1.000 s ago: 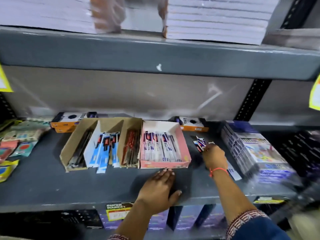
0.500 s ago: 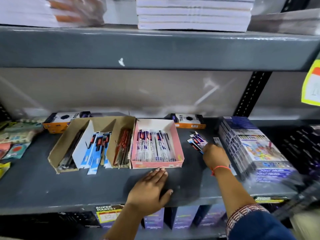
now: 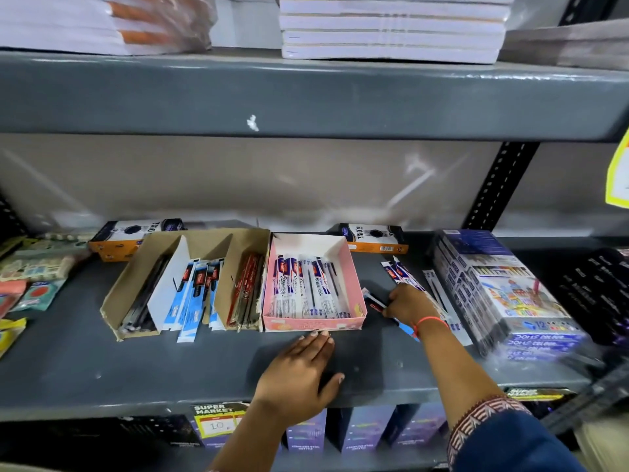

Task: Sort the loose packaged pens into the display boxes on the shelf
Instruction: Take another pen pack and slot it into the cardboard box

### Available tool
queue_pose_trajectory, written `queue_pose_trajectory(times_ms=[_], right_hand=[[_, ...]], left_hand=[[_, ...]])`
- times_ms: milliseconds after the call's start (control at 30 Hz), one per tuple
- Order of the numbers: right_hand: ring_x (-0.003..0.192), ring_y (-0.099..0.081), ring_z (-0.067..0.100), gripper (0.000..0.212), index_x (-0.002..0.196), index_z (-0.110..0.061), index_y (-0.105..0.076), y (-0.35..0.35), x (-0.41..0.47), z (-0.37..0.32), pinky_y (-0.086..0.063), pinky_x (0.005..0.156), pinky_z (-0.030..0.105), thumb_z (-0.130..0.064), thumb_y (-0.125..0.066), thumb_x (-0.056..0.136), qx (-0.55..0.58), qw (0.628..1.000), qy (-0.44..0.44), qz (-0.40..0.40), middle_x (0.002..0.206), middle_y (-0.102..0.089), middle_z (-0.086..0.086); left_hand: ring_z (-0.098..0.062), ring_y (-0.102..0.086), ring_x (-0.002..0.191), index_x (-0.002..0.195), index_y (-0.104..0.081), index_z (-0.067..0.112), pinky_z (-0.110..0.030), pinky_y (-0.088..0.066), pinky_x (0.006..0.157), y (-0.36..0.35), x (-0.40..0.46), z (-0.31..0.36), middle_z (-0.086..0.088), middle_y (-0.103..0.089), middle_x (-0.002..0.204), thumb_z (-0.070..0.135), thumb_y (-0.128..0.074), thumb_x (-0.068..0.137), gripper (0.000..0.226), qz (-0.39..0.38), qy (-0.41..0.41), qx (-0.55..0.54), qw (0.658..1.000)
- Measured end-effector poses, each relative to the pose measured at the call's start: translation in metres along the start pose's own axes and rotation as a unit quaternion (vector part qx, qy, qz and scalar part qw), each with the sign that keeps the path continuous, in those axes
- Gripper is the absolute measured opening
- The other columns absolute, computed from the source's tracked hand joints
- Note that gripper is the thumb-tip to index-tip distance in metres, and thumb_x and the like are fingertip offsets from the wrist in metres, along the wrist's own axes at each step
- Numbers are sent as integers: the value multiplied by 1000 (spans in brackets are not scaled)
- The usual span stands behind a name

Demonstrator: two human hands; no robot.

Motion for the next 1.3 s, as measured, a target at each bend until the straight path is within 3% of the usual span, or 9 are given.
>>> queue_pose_trajectory(times_ms=[67, 200, 300, 333, 467, 633, 833, 1033, 1300], right_hand=[[83, -55, 30, 33, 109, 4, -64, -2, 1, 0, -36, 58, 20, -14, -63, 81, -15, 1000, -4, -21, 105, -66, 21], [84, -58, 30, 33, 101, 5, -65, -8, -2, -2, -38, 67, 26, -20, -60, 82, 11, 999, -13, -29, 107, -68, 23], [85, -57, 29, 14, 71, -9, -54, -4, -8, -9, -38, 63, 25, -14, -60, 83, 68, 998, 10, -1, 90, -60, 20], [83, -53, 25, 25, 64, -15, -46, -2, -9, -9, -38, 61, 26, -7, -62, 82, 123, 992, 15, 7, 85, -57, 14], [64, -49, 17, 34, 67, -16, -47, 10, -26, -9, -36, 55, 21, 10, -63, 80, 420, 907, 25, 22, 67, -52, 3], [55, -57, 8, 32, 75, -14, -57, 15, -63, -32, -48, 49, 17, 16, -51, 85, 588, 808, 44, -25, 68, -59, 2], [51, -65, 4, 33, 82, -12, -63, 12, -98, -58, -53, 54, 15, 18, -50, 84, 629, 765, 122, -66, 56, -69, -3], [53, -66, 6, 27, 78, -11, -66, 10, -128, -88, -54, 57, 19, 13, -66, 69, 660, 717, 210, -78, 55, -70, -3], [52, -66, 4, 31, 79, -10, -63, 9, -134, -104, -54, 55, 15, 20, -53, 79, 648, 723, 224, -87, 46, -66, -6]], left_hand=[[-15, -27, 139, 147, -36, 13, -21, 0, 105, 8, 2, 1, 5, -21, 152, 59, -5, 84, 84, 16, 2, 5, 1000], [-9, -3, 143, 154, -13, 19, -14, 15, 99, -1, -2, 1, 5, -7, 158, 61, 2, 86, 82, -20, -1, 10, 1000], [-9, -1, 143, 154, -11, 19, -14, 12, 103, 0, -1, -1, 4, -6, 158, 55, -16, 100, 65, -15, 4, -5, 1000], [-8, 0, 143, 154, -10, 19, -15, 11, 105, -1, -1, -1, 4, -5, 158, 53, -18, 101, 63, -19, 5, -13, 1000], [-9, -1, 143, 154, -11, 18, -17, 8, 108, -4, -2, -1, 3, -5, 158, 52, -19, 101, 63, -22, 6, -8, 1000], [-8, -7, 142, 153, -17, 19, -15, 10, 103, -1, -2, -2, 4, -12, 158, 55, -13, 98, 67, 5, 1, -4, 1000], [-8, -8, 142, 154, -16, 21, -22, -18, 110, -1, -12, -16, 8, -10, 158, 51, -22, 102, 60, -14, 40, -54, 998], [-8, -10, 142, 154, -16, 25, -22, -21, 109, -4, -21, -34, 10, -11, 157, 51, -25, 101, 60, -15, 61, -51, 997], [-9, -13, 141, 152, -24, 23, -21, -25, 106, -5, -22, -35, 7, -19, 156, 48, -26, 101, 57, -5, 45, -48, 998]])
Point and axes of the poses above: each hand's wrist, its own x-axis towards the middle knuckle, its own y-axis out of the back of the hand, z = x × y, the point moved 7 cm from there along x, towards the middle knuckle
